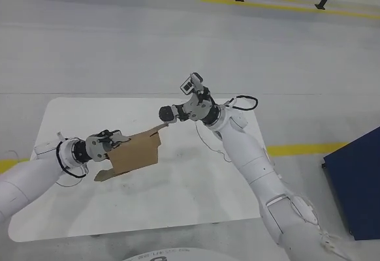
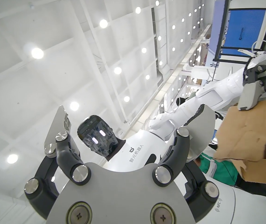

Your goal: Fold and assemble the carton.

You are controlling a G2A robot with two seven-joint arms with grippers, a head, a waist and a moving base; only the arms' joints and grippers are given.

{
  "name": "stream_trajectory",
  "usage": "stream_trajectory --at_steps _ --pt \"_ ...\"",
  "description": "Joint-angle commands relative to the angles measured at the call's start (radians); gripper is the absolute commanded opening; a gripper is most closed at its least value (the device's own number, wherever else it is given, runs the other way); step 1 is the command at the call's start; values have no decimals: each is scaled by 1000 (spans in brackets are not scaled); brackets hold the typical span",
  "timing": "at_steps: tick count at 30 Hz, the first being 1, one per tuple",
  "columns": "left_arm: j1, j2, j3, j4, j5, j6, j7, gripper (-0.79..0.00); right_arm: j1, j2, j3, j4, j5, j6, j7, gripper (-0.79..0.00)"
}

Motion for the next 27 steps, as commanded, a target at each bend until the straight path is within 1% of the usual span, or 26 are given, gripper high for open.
stream_trajectory --at_steps 1,7,12,15,27 --pt "11 0 -21 -5 -1 -4 -8 -785 2 1 -8 -6 -41 24 -16 0" --pt "43 2 -88 -8 -9 -17 -10 -785 0 3 -19 -21 -108 50 -27 0" --pt "71 2 -137 -19 5 -46 20 -785 2 -2 -24 -24 -109 52 -40 0" --pt "84 2 -162 -27 25 -57 46 -785 4 -6 -24 -22 -99 36 -57 0" --pt "128 -4 -245 -57 70 -9 54 -785 25 -21 -62 -8 -134 44 -67 0"
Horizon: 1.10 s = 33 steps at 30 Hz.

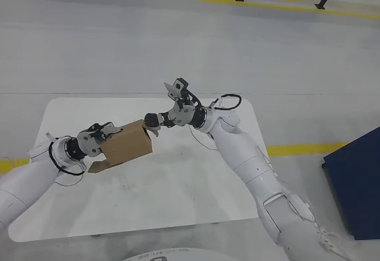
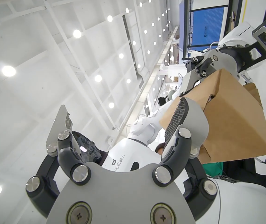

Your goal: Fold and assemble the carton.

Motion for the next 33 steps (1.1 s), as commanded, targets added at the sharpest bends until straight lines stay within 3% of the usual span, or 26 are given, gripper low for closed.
stream_trajectory --at_steps 1,15,33 --pt "5 -1 -10 -1 9 6 5 -785 3 -2 -4 4 -3 3 1 0" --pt "44 -14 -92 -4 50 31 19 -785 6 -4 -3 13 -36 43 8 0" --pt "73 -36 -155 -30 149 45 74 -785 35 -23 -53 30 -84 80 -70 0"
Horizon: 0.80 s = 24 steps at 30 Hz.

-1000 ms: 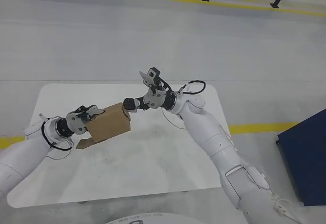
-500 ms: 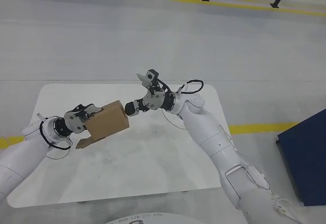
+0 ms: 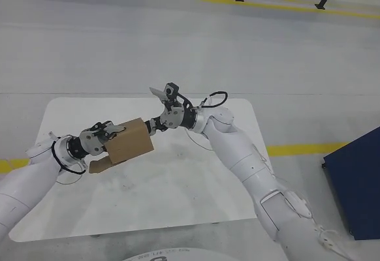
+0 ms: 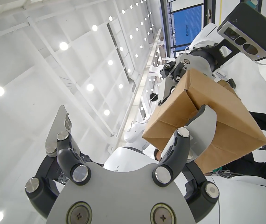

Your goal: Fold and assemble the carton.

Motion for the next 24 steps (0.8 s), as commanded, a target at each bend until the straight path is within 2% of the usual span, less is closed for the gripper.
stream_trajectory --at_steps 1,11,17,24 --pt "2 -2 -6 0 6 2 2 -785 4 -3 -7 4 -3 3 -3 0" --pt "18 -14 -42 7 23 6 4 -785 22 -15 -25 31 -2 9 -12 0" --pt "29 -17 -69 5 49 -7 0 -785 34 -13 -11 53 55 123 59 0" --pt "42 -22 -94 -6 68 -2 0 -785 50 -15 -22 65 29 179 12 0"
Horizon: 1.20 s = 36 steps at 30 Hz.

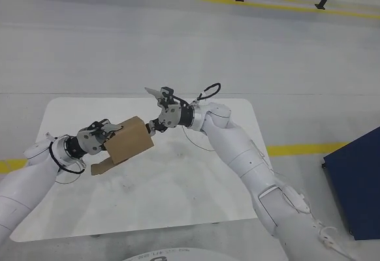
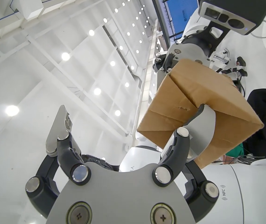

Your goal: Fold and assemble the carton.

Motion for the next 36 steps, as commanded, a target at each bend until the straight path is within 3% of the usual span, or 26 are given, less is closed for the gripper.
stream_trajectory --at_steps 1,16,29,36 --pt "3 -2 -5 -4 5 2 2 -785 1 -2 0 0 1 -10 -14 0" --pt "16 -17 -36 -6 34 39 -4 -785 6 -28 -21 11 31 -113 -49 0" --pt "39 -14 -87 9 11 137 -142 -785 -102 31 231 -32 147 -164 111 0" --pt "42 -13 -69 4 -25 155 -124 -785 -125 36 257 -55 163 -164 119 0"
